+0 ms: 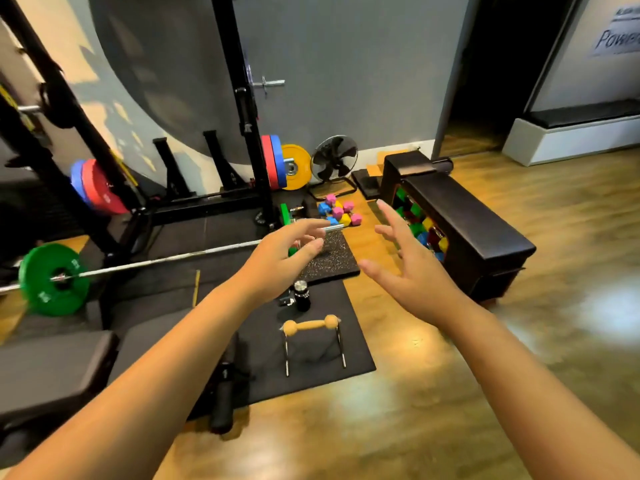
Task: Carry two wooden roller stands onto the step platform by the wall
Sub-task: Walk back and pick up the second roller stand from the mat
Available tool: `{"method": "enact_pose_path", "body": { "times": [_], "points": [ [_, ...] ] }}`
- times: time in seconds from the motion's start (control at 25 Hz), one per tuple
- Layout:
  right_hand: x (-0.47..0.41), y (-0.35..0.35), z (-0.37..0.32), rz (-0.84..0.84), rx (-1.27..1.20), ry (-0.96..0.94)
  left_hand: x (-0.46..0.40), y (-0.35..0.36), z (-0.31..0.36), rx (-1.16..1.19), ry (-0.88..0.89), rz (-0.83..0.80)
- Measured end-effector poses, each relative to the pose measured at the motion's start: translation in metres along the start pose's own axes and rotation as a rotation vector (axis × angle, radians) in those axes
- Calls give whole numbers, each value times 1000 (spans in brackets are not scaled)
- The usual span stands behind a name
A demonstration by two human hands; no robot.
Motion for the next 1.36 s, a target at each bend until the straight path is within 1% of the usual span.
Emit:
{"method": "enact_pose_path", "body": {
  "times": [0.08,0.24,0.44,0.6,0.68,0.8,0.96,1.04,1.2,1.36],
  "points": [
    [-13,22,40,-35,-50,38,-21,17,-33,-6,-31,-5],
    [-41,67,111,-134,-62,117,-60,48,-101,-3,-98,-33],
    [-109,114,174,-227,1,91,-119,60,-173,-14,-143,-59],
    [-150,156,246,-268,6,105,-159,82,-237,-55,-172,-69],
    [-153,182,285,-307,-15,129,-168,102,-274,-65,-211,-90],
    [-150,230,352,-361,-60,144,-176,140,-346,-56,-280,-110],
    [-130,296,456,-412,-121,256,-181,201,-441,-67,-388,-142],
    [-122,323,498,-417,-138,289,-184,227,-481,-70,-387,-145],
    [-101,376,583,-441,-155,326,-186,289,-566,-55,-434,-140],
    [-78,439,644,-472,-150,354,-171,349,-641,42,-484,-72]
  ]
}}
Point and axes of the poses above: each hand's wrist, its own x-axis away from the middle knuckle, its own y-axis out of the palm, z = x × y, the point moved 4 cm from there along -x, towards the middle knuckle, and after that the axes turned 7 degrees about -y, right-handed, at the moved point
